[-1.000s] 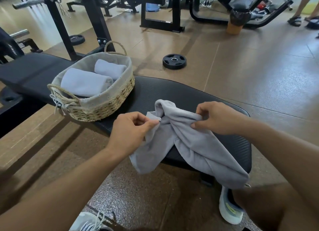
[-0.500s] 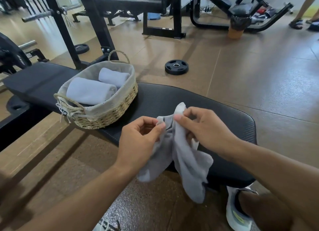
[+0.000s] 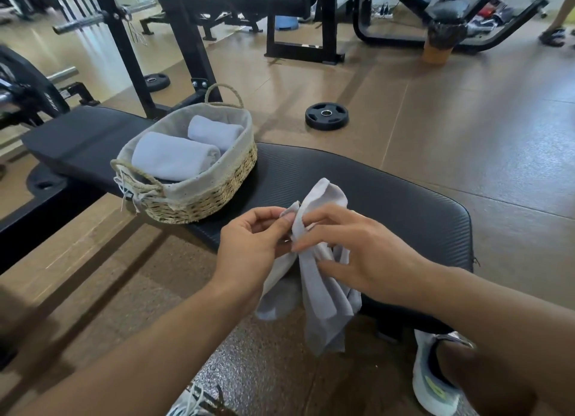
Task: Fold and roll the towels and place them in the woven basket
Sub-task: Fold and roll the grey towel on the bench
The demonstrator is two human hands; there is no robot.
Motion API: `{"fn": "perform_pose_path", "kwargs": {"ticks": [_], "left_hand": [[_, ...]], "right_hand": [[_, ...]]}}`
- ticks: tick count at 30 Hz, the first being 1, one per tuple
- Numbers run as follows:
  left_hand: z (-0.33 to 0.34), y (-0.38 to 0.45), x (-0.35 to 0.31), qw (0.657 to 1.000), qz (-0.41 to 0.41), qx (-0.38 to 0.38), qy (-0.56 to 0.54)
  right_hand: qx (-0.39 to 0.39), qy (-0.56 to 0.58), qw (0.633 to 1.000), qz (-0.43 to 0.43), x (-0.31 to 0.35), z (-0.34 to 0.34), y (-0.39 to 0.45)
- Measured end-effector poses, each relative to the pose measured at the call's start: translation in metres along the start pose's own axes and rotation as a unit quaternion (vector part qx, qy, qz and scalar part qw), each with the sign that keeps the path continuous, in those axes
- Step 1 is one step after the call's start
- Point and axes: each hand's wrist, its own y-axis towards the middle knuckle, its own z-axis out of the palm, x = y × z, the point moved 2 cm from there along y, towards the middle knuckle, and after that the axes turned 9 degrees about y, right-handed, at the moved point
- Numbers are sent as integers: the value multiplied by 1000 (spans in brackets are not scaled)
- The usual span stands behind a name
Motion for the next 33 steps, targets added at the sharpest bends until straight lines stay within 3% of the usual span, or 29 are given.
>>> {"fn": "perform_pose_path", "kwargs": {"ticks": [4, 8, 13, 15, 18, 22, 27, 33], "left_hand": [[0, 2, 0, 1000, -8, -4, -5], [-1, 1, -2, 1000, 5, 1, 22], [2, -6, -4, 998, 9, 54, 17], [5, -8, -2, 997, 0, 71, 15], [10, -13, 0, 996, -18, 86, 12], [12, -15, 0, 996, -35, 84, -18], [8, -15, -1, 998, -31, 61, -7], [5, -16, -7, 999, -10, 33, -10]], "right_hand": [[-76, -97, 992, -21, 1, -1, 3], [-181, -114, 977, -21, 8, -7, 8], [-187, 26, 973, 135, 5, -12, 10], [-202, 36, 963, 173, 2, -16, 10], [-160, 5, 966, 200, 1, -14, 8], [-112, -20, 981, 154, 4, -4, 8], [-143, 31, 985, 89, 3, 0, 9], [-176, 43, 980, 78, 2, -12, 13]]}}
